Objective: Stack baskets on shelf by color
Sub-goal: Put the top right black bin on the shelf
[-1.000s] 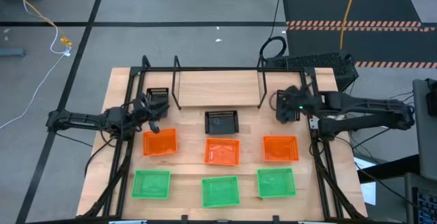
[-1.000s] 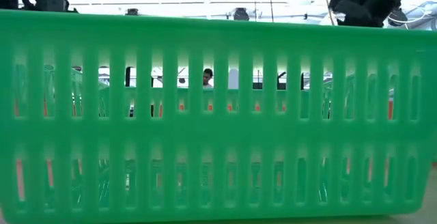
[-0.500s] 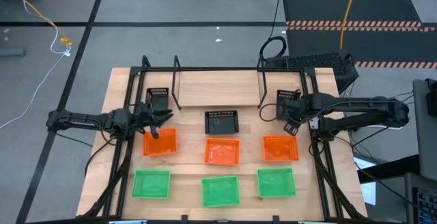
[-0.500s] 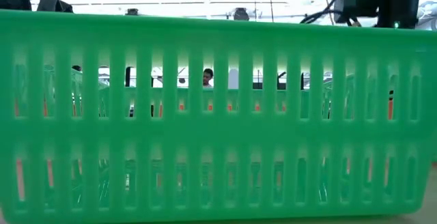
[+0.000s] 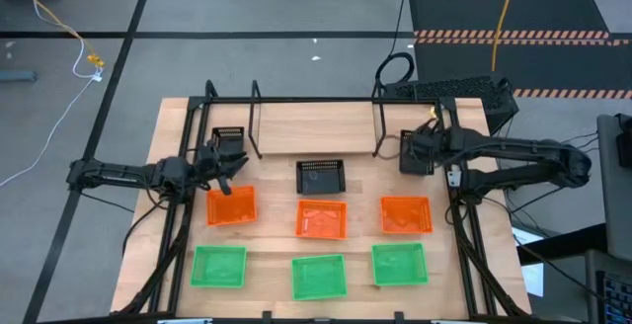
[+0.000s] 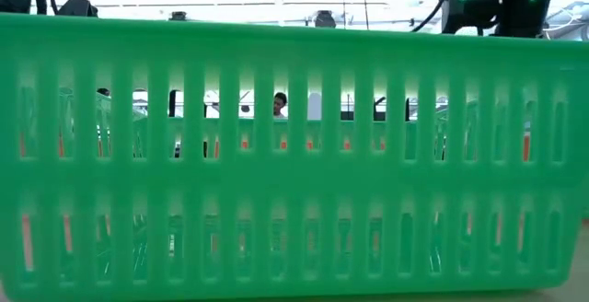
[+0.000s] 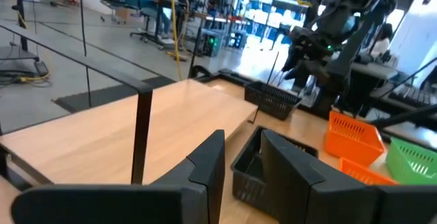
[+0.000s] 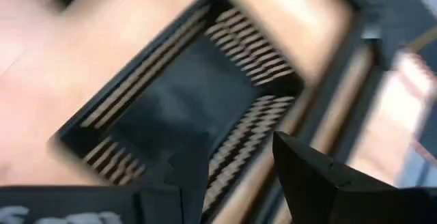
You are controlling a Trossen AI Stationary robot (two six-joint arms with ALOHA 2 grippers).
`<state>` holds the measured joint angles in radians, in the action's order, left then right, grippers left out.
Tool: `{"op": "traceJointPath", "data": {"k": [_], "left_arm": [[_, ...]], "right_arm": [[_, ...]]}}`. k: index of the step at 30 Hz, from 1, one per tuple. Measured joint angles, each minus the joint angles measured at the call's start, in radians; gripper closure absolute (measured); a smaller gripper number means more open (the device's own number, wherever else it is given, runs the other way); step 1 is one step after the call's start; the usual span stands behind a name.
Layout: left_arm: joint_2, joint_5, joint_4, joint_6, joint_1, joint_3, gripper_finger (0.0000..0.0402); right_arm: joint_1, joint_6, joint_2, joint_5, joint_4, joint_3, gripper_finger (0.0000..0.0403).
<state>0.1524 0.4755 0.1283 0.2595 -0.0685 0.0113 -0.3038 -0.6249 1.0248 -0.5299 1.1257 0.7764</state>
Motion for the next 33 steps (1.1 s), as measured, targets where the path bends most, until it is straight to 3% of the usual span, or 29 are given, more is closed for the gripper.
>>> {"op": "traceJointPath", "data": {"k": [7, 12, 16, 20, 29, 33], "left_arm": [[0.0, 0.002, 0.003, -0.015, 0.002, 0.0, 0.0304], [0.0, 0.004, 0.003, -0.042, 0.002, 0.0, 0.0304], [0.0, 0.004, 0.003, -0.063, 0.002, 0.0, 0.0304], [0.0, 0.004, -0.004, -0.057, 0.002, 0.0, 0.0304], [0.0, 0.003, -0.055, -0.014, 0.002, 0.0, 0.0304], [0.0, 0.003, -0.06, -0.011, 0.001, 0.0, 0.0304]], "right_arm": [[-0.311, 0.275, 0.035, 0.134, -0.222, 0.0, 0.0248], [-0.484, 0.643, 0.083, 0.267, -0.367, 0.0, 0.0248], [-0.525, 0.927, 0.125, 0.257, -0.402, 0.0, 0.0248], [-0.538, 1.071, 0.163, 0.22, -0.415, 0.0, 0.0248], [-0.542, 1.14, 0.205, 0.367, -0.421, -0.004, 0.0248], [-0.544, 1.177, 0.224, 0.321, -0.46, -0.024, 0.0248]]}}
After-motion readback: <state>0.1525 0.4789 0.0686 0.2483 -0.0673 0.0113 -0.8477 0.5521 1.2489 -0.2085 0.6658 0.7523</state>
